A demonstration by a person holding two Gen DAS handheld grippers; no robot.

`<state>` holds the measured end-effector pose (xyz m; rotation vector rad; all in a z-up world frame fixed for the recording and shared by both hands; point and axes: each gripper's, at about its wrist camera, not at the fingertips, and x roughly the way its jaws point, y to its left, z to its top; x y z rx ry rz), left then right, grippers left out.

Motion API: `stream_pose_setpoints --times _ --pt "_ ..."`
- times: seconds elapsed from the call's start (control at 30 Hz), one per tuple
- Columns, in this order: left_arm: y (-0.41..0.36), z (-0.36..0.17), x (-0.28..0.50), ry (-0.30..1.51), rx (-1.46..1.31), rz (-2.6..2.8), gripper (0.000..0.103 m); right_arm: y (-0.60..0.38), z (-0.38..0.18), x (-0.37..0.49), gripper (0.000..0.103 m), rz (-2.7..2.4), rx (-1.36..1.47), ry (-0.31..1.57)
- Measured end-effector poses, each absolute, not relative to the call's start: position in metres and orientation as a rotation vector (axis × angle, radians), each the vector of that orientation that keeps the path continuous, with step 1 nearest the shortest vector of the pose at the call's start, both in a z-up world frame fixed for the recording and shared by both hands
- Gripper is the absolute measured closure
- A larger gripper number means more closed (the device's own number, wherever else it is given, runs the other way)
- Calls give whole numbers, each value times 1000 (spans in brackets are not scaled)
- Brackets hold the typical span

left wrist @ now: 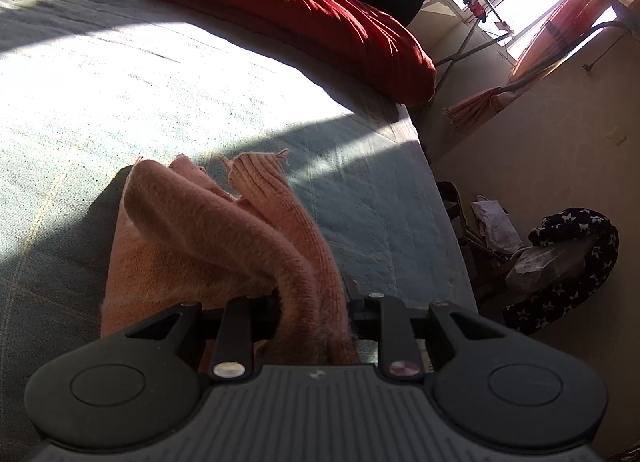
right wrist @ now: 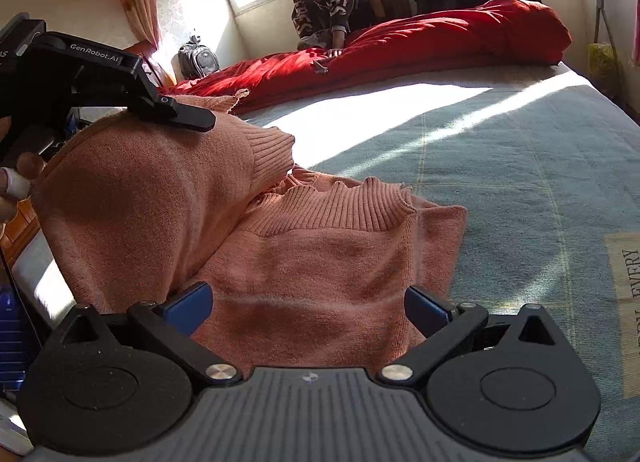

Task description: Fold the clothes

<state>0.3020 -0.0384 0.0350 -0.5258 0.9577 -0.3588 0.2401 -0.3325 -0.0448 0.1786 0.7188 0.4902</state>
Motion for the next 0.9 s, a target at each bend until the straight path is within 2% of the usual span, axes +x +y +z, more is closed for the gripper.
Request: stream_pose_setpoints --times 0.53,0.9 --pt "-100 14 311 1007 -420 -380 77 -394 -51 237 0 397 320 712" --pt "-128 -11 321 1045 -425 -456 77 -400 -57 241 0 376 324 727"
